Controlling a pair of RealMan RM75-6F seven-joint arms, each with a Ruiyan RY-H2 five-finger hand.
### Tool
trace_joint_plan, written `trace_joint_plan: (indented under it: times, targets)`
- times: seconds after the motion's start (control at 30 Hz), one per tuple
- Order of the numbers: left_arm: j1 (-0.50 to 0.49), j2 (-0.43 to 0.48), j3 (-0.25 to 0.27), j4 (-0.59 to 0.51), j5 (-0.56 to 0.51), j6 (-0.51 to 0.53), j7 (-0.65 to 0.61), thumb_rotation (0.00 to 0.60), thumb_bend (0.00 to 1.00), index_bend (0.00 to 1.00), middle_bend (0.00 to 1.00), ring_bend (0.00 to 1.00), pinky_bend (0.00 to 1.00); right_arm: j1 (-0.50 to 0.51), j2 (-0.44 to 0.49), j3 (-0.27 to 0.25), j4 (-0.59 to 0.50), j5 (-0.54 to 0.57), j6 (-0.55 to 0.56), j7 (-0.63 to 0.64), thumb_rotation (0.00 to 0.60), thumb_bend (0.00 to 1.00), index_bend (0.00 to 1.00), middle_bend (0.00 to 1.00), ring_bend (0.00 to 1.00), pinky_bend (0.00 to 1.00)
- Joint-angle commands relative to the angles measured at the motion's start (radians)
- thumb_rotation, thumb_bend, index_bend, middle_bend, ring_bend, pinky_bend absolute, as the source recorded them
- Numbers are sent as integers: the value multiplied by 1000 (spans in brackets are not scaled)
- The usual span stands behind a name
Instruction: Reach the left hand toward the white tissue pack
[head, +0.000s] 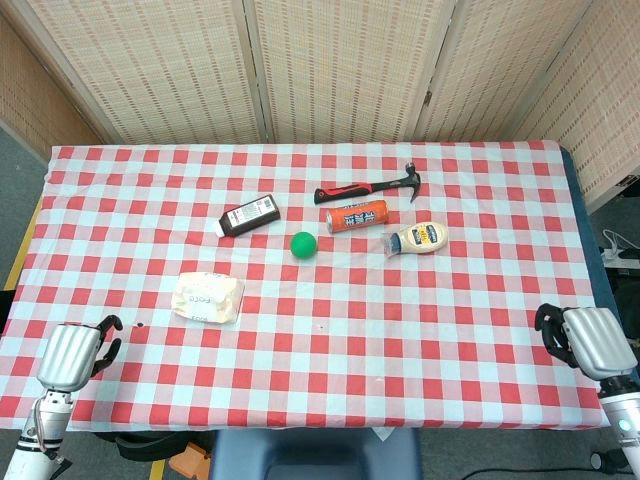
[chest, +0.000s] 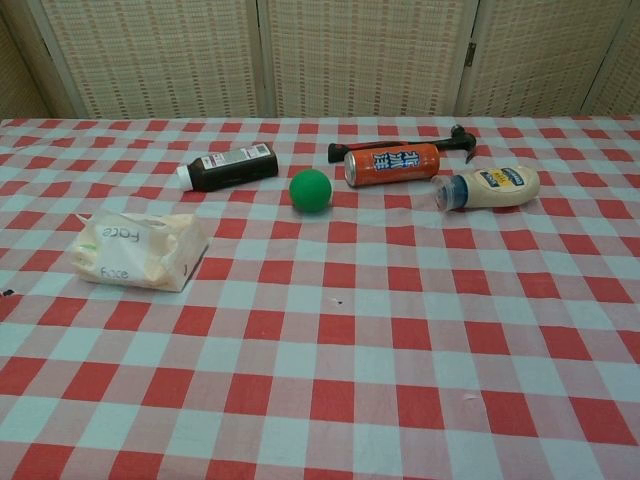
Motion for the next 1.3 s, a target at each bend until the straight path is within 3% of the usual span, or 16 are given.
trace_joint_plan:
  times: [0.03, 0.27, 0.43, 0.53, 1.07, 1.3]
  targets:
    - [-2, 1, 4, 1, 8, -2, 5, 600, 397, 501, 935, 914, 1000, 3, 3, -3, -1, -4, -5, -2, 600, 361, 979, 870, 687, 980]
    - [-22, -39, -6, 32, 8, -21, 10, 600, 401, 435, 936, 914, 1000, 9, -1, 6, -3, 20, -19, -14, 600, 361, 978, 870, 687, 980]
    - [-78, -130, -44, 99, 18, -37, 18, 600, 400, 305, 944, 914, 1000, 10, -6, 3, -7, 28, -31, -38, 600, 361, 979, 870, 687, 980]
    - [-120, -178, -66, 119, 13, -68, -5, 600, 399, 284, 946, 915, 1000, 13, -2, 0, -11, 26, -40, -42, 600, 361, 978, 870, 686, 980]
    - [-282, -408, -117, 361, -19, -183, -48, 600, 412, 340, 957, 924, 1000, 13, 6, -2, -11, 20, -41, -22, 600, 361, 979, 870, 687, 980]
    - [-318, -474, -124, 460, -20, -171, -78, 600, 475, 464, 963, 929, 1000, 15, 9, -6, -11, 15, -47, -21, 600, 361, 978, 870, 687, 980]
